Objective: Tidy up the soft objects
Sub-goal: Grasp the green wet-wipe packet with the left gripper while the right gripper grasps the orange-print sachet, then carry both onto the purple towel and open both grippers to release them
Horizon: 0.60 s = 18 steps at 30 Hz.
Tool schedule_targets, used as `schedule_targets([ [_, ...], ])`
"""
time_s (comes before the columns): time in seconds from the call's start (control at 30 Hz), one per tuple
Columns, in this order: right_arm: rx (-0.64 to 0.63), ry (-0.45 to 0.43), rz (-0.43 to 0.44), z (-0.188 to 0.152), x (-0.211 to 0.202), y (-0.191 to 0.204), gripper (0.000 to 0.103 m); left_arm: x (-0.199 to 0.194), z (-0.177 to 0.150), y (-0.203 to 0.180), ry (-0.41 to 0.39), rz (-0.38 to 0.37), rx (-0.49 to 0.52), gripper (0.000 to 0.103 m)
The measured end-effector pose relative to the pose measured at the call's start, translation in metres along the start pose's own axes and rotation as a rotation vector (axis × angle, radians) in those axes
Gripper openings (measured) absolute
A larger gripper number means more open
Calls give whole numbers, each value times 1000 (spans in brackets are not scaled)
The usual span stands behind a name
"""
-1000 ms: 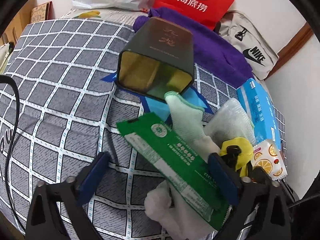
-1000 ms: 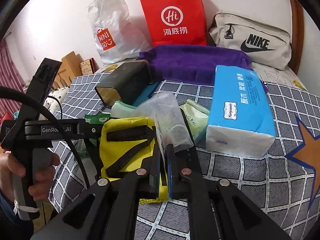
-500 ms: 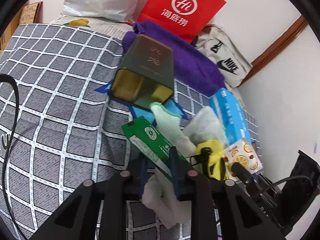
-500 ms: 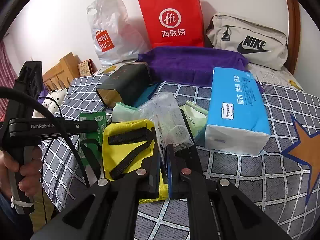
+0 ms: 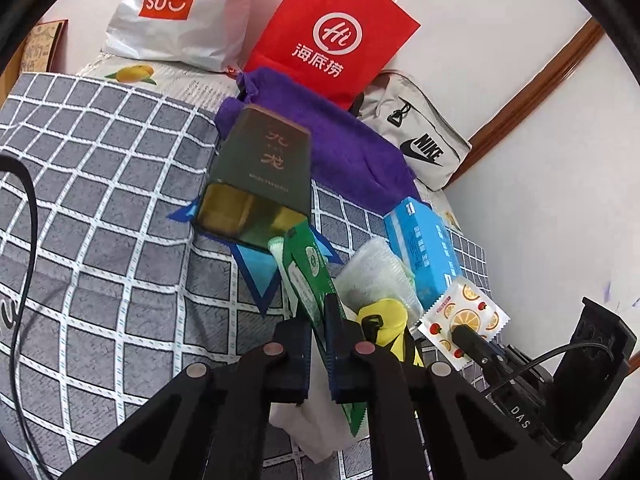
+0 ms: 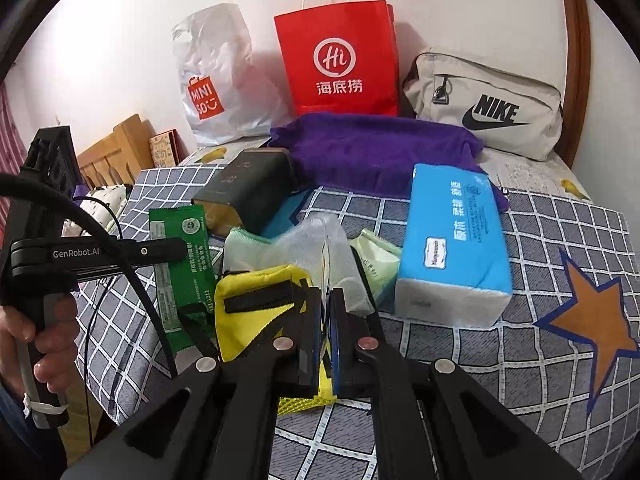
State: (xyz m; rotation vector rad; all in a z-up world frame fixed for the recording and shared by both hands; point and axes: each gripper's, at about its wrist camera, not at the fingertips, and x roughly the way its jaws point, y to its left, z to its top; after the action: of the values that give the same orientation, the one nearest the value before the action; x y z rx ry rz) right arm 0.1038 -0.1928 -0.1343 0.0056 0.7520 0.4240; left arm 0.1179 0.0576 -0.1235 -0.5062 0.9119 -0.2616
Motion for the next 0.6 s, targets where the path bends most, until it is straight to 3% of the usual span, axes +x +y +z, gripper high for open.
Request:
schedule_targets([
  [0.6, 2, -32, -9, 41, -10, -1, 4, -18, 38, -3, -38, 6, 36, 4],
])
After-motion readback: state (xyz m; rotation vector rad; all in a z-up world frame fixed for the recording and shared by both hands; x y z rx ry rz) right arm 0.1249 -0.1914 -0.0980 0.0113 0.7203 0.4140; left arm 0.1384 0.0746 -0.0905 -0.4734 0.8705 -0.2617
